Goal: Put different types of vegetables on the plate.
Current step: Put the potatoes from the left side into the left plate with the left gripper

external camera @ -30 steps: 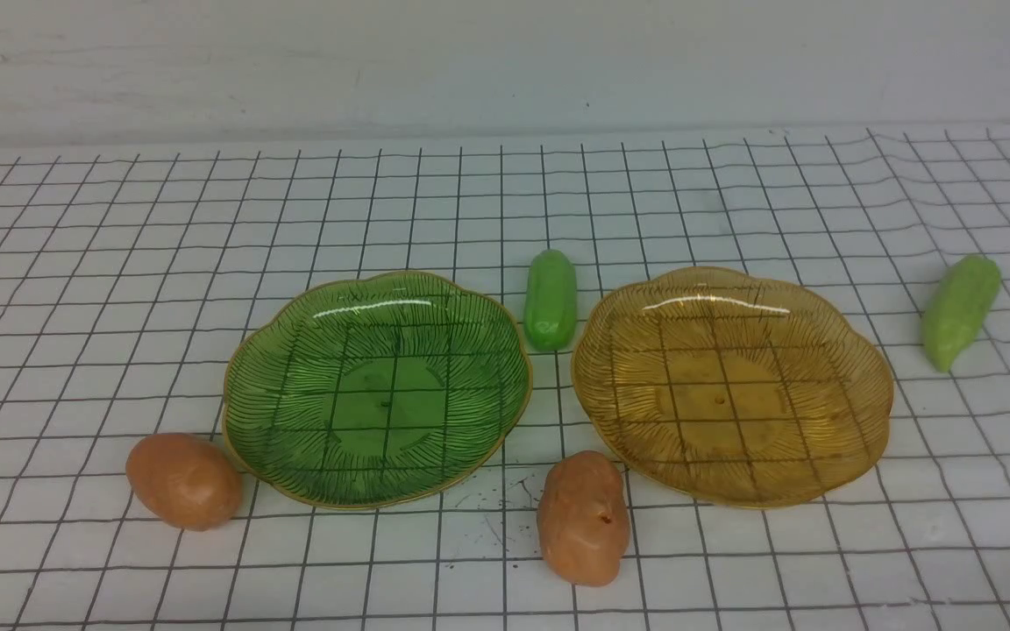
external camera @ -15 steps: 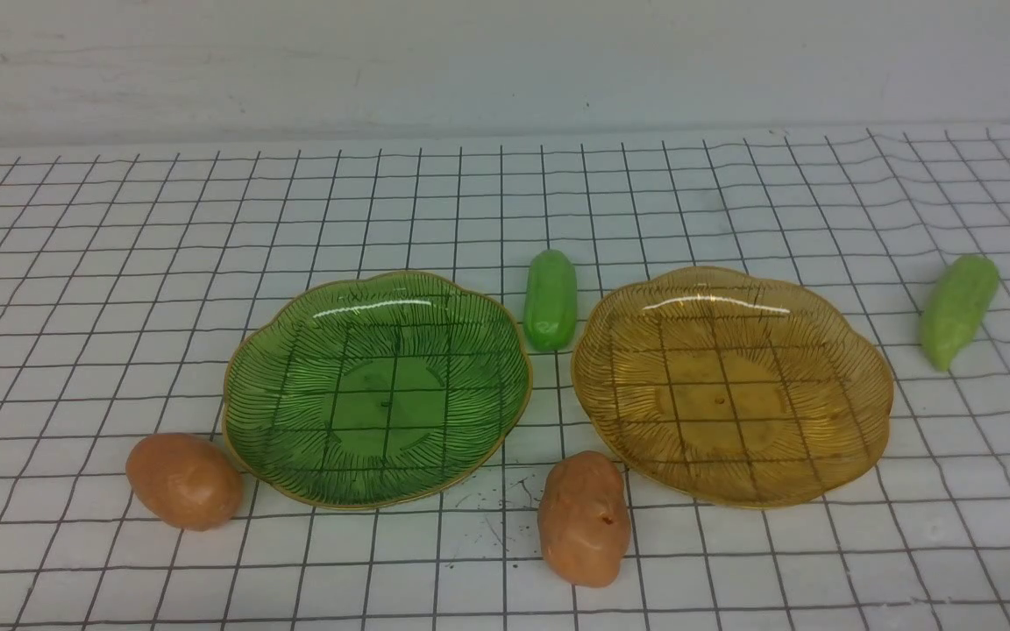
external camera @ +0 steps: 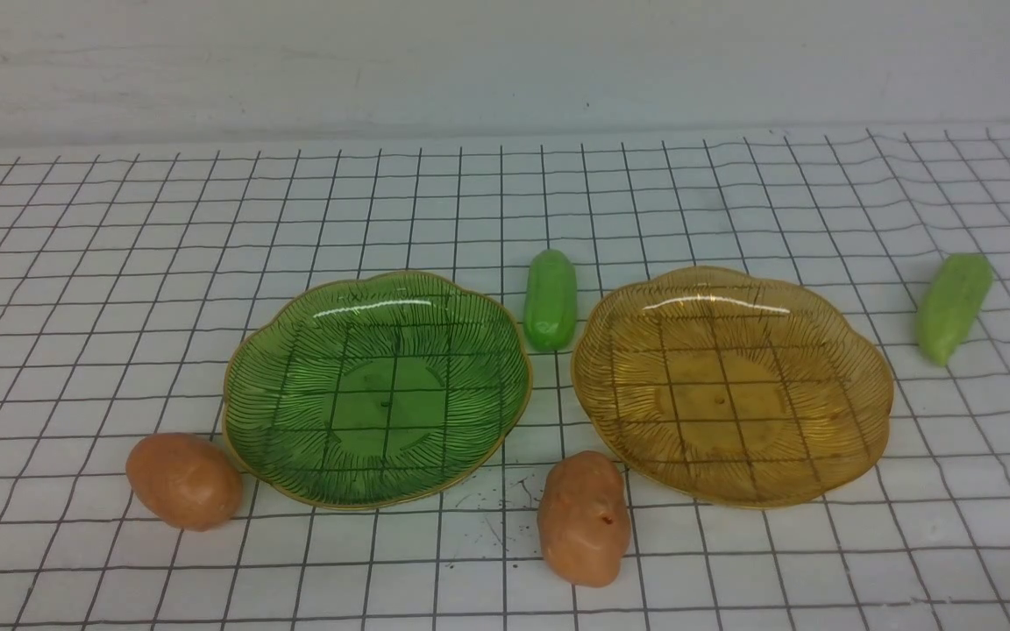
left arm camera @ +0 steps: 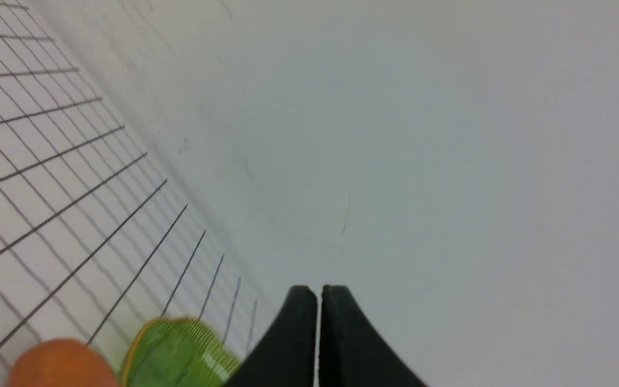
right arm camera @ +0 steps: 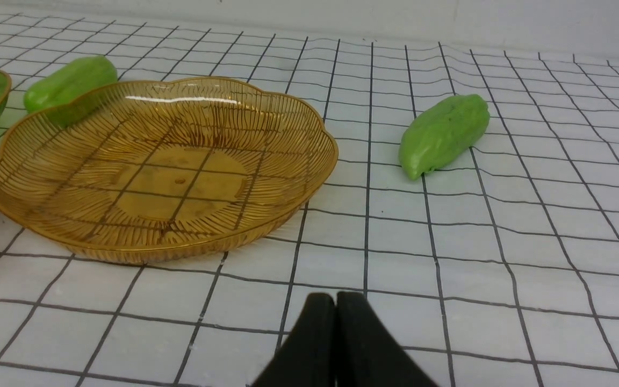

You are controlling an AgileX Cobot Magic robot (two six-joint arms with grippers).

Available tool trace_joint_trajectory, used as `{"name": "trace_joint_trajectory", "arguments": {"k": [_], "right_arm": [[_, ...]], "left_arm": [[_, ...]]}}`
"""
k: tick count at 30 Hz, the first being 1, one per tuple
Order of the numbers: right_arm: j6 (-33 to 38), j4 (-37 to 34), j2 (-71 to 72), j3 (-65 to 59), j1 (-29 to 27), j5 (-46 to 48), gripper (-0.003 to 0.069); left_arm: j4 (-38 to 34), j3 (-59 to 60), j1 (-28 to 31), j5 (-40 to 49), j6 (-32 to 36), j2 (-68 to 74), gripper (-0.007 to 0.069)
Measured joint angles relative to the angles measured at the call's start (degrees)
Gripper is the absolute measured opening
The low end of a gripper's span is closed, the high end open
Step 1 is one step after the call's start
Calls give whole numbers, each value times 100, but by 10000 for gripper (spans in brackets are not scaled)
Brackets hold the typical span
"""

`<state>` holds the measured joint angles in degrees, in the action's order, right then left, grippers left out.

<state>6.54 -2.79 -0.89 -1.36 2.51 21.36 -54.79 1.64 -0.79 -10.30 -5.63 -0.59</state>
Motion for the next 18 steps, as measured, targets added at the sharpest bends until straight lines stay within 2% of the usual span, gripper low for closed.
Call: {"name": "trace_joint_trajectory", "arguments": {"k": [5, 8, 10, 11, 13, 14, 18], "right_arm": [[0, 0, 0, 0, 0, 0, -15], [0, 0, 0, 0, 0, 0, -15], [0, 0, 0, 0, 0, -6, -15], [0, 0, 0, 0, 0, -6, -15], [0, 0, 0, 0, 0, -6, -15], [0, 0, 0, 0, 0, -6, -15], [-8, -292, 0, -29, 13, -250, -15]], "left_arm": [[-1570, 0, 0, -846, 38, 0, -8], [-1974, 0, 0, -1060, 367, 0, -8], [-1881, 0, 0, -1075, 928, 0, -8], [-1601, 0, 0, -1032, 1385, 0, -8], [-1317, 0, 0, -964, 1638, 0, -8], [-865, -108, 0, -643, 2094, 0, -8], [-57, -834, 0, 243, 2642, 10, -8]]}}
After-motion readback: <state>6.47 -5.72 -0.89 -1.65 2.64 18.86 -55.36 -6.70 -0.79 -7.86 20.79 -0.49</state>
